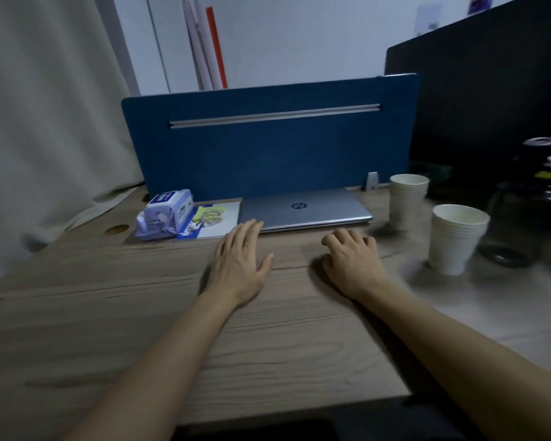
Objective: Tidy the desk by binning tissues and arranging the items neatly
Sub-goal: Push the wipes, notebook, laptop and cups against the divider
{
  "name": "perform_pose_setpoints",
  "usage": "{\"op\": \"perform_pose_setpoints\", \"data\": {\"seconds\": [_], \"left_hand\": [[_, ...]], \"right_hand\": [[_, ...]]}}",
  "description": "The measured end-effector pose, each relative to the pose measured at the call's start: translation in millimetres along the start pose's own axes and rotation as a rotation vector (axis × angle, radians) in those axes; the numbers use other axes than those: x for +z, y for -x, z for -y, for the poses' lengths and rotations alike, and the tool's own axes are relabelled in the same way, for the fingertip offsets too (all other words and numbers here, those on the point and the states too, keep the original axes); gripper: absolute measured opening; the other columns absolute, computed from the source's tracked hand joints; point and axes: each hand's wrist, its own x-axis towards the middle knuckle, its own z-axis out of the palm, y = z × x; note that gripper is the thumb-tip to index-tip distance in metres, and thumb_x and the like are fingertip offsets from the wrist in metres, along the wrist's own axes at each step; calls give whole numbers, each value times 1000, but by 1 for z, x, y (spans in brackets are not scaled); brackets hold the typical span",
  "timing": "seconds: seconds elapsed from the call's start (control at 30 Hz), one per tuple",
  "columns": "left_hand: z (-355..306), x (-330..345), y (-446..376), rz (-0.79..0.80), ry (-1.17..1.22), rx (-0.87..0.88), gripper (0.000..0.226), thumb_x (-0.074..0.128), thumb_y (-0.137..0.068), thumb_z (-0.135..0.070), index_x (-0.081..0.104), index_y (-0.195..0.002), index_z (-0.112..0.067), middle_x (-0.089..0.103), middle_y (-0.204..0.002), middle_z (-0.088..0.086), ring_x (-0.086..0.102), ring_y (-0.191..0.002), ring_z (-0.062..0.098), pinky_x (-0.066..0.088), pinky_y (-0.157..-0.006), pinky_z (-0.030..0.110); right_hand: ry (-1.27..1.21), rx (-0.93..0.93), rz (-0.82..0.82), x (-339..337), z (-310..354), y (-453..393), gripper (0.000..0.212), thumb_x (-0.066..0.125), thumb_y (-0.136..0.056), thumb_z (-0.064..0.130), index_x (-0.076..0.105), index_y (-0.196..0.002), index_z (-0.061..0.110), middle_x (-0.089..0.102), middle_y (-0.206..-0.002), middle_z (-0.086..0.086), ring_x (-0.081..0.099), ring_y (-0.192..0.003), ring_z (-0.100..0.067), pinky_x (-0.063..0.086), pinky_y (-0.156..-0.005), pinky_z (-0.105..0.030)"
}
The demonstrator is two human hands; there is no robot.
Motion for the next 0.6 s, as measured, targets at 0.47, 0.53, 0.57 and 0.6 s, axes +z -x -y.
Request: {"op": "perform_pose_setpoints", "data": {"seconds": [0.47,0.53,0.57,0.6], "left_hand": [[-156,38,-6,152,275,101,64,49,-94,-44,28,-149,-19,35,-152,5,33,-138,24,25,-114,35],[-174,45,-11,189,310,107,64,49,-94,-45,28,-149,-19,34,-153,4,33,-139,22,27,-116,37],[-181,49,-14,208,320,109,65,48,-94,-45,28,-149,-19,34,-154,5,33,-139,22,27,-116,38],[-187,52,-17,228,330,112,64,48,-94,-45,28,-149,-19,34,-154,6,33,-140,22,27,-116,39]], "right_hand": [[-124,214,55,-54,-125,99,18,55,-90,29,56,-95,11,61,-104,-12,57,-95,-32,48,-75,-40],[-153,256,60,-58,-142,106,19,59,-88,27,57,-94,9,61,-104,-14,57,-95,-32,43,-76,-36],[-179,294,49,-59,-149,107,20,61,-88,27,58,-94,8,61,-104,-14,57,-95,-31,41,-76,-35],[-217,340,33,-59,-155,108,22,62,-87,28,58,-95,8,62,-103,-14,57,-95,-31,39,-75,-34]]}}
